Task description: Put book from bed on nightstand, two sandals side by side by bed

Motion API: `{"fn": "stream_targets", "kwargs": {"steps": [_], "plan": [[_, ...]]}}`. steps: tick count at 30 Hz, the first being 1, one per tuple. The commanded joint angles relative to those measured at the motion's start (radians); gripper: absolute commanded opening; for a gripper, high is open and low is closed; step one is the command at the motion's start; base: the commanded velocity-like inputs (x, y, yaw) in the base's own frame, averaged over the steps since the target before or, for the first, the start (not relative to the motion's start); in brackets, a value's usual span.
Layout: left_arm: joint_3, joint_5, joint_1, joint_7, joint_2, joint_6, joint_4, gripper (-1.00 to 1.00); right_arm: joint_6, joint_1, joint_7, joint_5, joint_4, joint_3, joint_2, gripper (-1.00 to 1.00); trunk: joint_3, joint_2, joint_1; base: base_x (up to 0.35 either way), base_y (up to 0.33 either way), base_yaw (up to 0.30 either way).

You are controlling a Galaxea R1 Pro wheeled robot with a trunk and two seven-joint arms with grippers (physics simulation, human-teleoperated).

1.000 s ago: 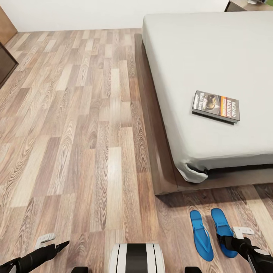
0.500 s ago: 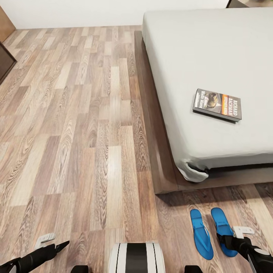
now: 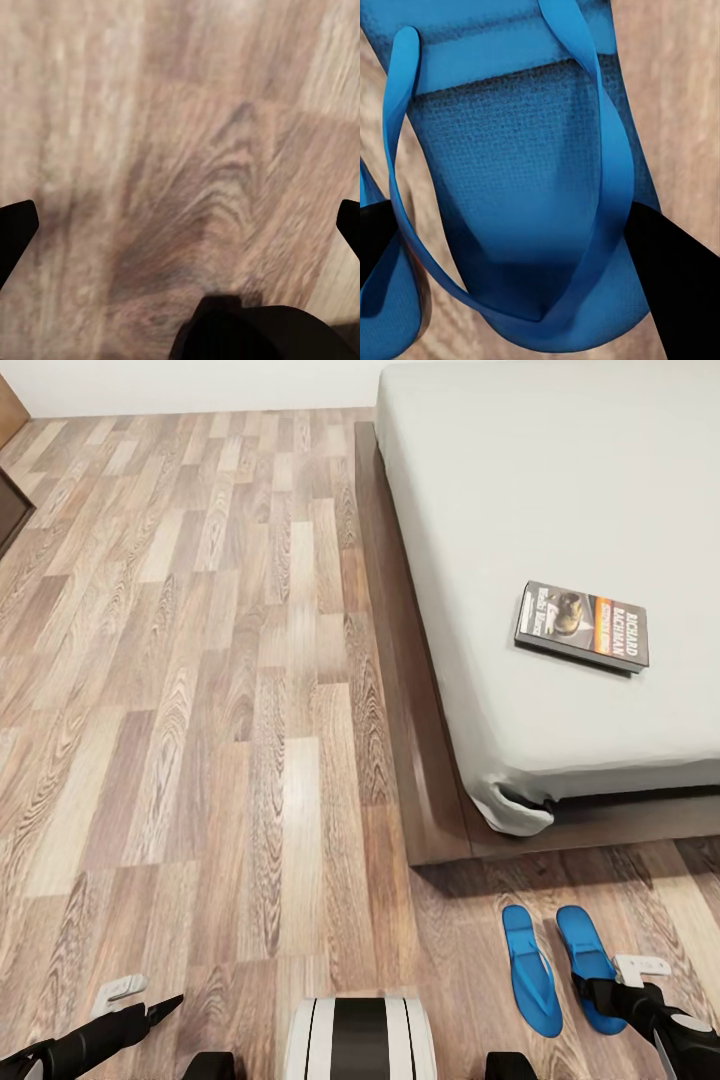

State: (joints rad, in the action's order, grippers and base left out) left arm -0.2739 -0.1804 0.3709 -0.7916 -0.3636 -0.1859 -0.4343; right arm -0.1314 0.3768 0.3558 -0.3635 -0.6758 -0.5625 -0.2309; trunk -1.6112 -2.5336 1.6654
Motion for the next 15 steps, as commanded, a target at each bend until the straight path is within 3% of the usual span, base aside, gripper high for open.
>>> {"fn": "stream_targets", "kwargs": {"steps": [1,10,15], "plan": [[-0.002,-0.007,0.0,-0.004,0.0,-0.01,0.0,1.0,-0.004,0.001,0.007,-0.008,-0.002,-0.005,0.001,-1.0,-0.001,0.0,0.0,0.0,0.0,0.0],[-0.002,-0.007,0.0,-0.004,0.0,-0.01,0.0,1.0,-0.002,0.001,0.006,-0.007,-0.004,-0.006,0.001,-1.0,-0.001,0.0,0.0,0.0,0.0,0.0],[-0.002,-0.007,0.0,-0.005,0.0,-0.01,0.0,1.0,-0.002,0.001,0.006,-0.006,-0.004,-0.007,0.001,-1.0,-0.02,-0.001,0.002,0.0,0.0,0.0]]}}
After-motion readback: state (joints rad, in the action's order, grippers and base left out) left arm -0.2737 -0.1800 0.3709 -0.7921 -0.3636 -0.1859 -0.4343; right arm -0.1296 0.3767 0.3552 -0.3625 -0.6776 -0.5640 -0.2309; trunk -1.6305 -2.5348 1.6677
